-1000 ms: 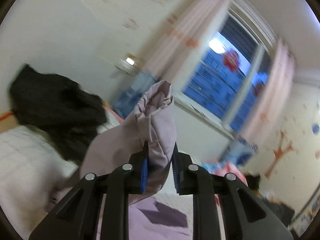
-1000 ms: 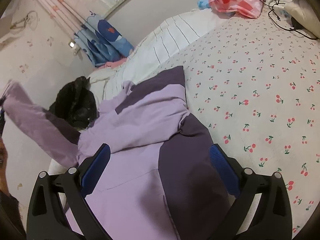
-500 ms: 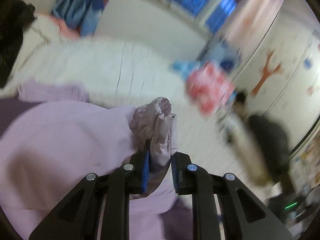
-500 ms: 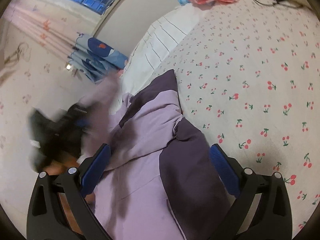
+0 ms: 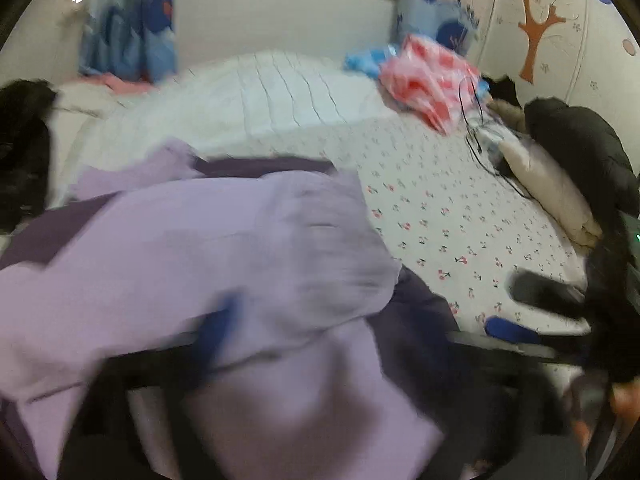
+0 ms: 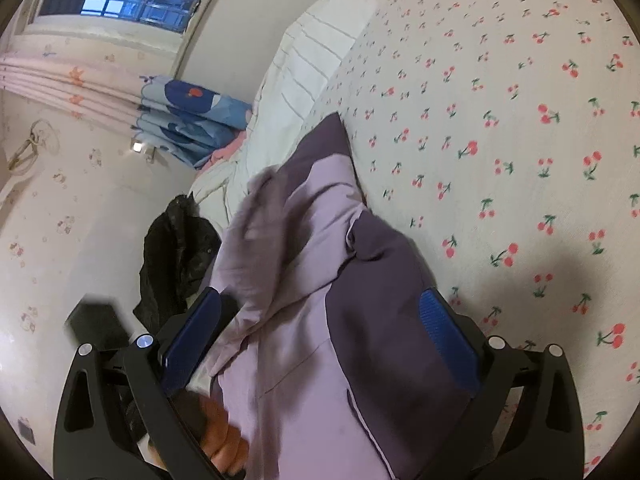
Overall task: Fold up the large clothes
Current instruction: 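Grasp the jacket hem with the right gripper and fold it toward the collar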
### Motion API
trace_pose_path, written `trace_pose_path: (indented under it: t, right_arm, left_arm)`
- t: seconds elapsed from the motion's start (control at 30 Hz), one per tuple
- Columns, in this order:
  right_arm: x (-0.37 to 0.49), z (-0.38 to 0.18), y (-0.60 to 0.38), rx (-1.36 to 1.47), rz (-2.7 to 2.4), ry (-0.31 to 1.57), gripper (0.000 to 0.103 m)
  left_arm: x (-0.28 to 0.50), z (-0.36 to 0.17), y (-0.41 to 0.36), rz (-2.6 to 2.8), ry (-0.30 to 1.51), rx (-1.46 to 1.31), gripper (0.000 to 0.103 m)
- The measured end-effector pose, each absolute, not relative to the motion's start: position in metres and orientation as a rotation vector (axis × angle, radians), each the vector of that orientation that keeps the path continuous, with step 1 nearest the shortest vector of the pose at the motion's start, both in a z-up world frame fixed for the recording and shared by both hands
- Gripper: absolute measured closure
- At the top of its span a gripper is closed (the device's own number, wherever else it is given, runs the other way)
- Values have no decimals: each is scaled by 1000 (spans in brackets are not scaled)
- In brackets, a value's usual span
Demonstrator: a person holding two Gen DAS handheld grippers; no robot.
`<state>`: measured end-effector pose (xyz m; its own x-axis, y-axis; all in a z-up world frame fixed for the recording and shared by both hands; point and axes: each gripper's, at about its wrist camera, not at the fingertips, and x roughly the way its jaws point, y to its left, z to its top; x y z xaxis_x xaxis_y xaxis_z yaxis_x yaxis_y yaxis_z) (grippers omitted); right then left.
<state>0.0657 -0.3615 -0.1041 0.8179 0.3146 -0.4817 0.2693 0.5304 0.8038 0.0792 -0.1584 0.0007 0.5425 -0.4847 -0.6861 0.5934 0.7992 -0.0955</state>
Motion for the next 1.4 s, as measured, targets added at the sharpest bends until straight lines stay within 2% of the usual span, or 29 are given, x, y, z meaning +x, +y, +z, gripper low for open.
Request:
trace_pose_path:
  t: [0.17,0.33,0.4,0.53,0.6,0.63,0.67,0.73,0.87,1.03,1.13,1.23,1.4]
  right_arm:
    - [79,-104,-340,957,83,679,7]
    - [91,-94,-326,892,89,644,7]
    - [102,-85,-322,840,80,621,7]
    - [154,-90,-310,768,20,721,7]
    - [177,-90,-299,706,15,751,22]
    - [183,-89,-292,665,26,757,46]
    - [189,-87,-284,620,21,765,62]
    - [198,-79,-269,533,13,768,78]
    - [212,-39,-256,439,44,703,85]
    - [205,53,-241,316,72,486,87]
    - [204,74,-246,290,62,419,87]
    - [213,38,-268,298,4,479,87]
    - [235,-91,-311,440,-70,758,85]
  left_arm:
    - [40,5,-96,-571,737,46,5]
    - [50,6,-45,-420,780,-86,5]
    - [47,10,-34,-353,720,-81,5]
    - [54,10,-24,-275,699,6,5]
    - [55,14,-18,-235,672,42,5]
    - [56,15,-16,-234,665,44,5]
    - [56,18,-12,-232,655,44,5]
    - [56,25,-4,-212,632,43,5]
    - [53,33,7,-184,602,37,5]
    - [52,35,13,-165,588,30,5]
    - [51,36,15,-166,582,17,5]
    - [50,35,12,-169,583,29,5]
    - [48,36,7,-177,576,47,5]
